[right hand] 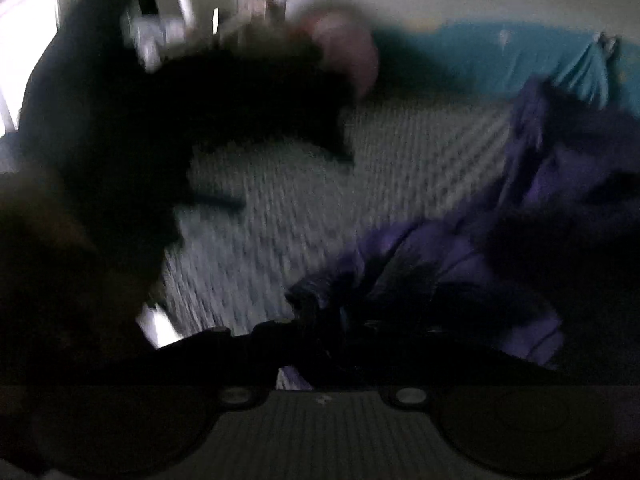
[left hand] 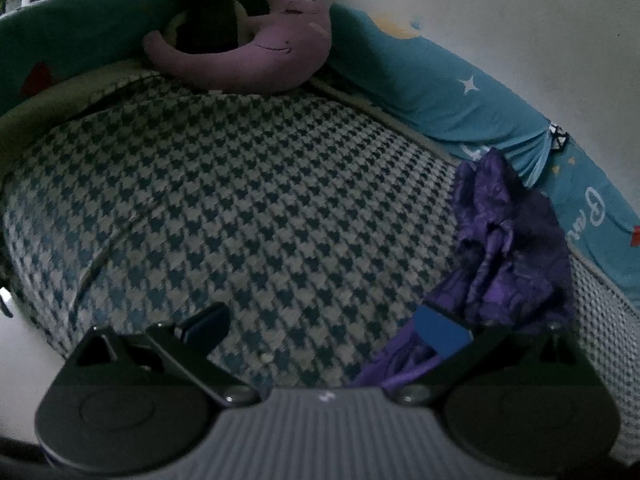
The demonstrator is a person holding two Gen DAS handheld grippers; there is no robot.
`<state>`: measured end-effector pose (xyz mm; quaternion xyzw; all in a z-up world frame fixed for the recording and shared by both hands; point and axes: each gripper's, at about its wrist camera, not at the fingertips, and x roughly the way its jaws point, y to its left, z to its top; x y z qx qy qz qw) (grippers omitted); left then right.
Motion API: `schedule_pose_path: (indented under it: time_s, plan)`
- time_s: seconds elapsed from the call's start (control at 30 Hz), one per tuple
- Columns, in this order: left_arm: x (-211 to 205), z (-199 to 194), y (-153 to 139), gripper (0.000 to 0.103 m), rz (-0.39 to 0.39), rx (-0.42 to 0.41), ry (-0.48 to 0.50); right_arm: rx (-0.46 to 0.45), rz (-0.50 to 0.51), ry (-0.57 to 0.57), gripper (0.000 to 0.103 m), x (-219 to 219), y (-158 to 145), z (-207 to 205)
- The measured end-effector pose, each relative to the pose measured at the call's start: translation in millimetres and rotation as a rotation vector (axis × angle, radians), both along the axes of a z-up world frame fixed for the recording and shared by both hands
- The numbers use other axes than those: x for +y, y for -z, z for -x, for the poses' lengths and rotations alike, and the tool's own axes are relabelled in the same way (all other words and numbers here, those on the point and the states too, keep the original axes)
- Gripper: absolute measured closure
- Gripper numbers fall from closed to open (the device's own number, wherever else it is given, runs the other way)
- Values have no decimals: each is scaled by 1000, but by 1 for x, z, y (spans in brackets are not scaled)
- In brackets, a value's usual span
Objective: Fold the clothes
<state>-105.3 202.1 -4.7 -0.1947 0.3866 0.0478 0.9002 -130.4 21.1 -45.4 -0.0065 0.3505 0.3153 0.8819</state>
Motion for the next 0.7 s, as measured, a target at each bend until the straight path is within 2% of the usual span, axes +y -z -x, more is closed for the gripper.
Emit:
schedule_pose_path:
  time_s: [0.13, 0.3, 0.5, 0.7]
  plan:
    - [-8, -7, -6, 0, 13, 1, 36, 22, 4, -30, 79, -4, 0, 7]
    - [-22, -22, -9, 0, 40, 6, 91, 14, 7, -50, 77, -15, -15, 14]
    - [-46, -47, -9, 0, -48, 13, 198, -21, 47, -23, 74, -46, -33, 17]
    - [-64, -70, -4, 0, -86, 22, 261, -24, 87, 36, 69, -82, -38, 14]
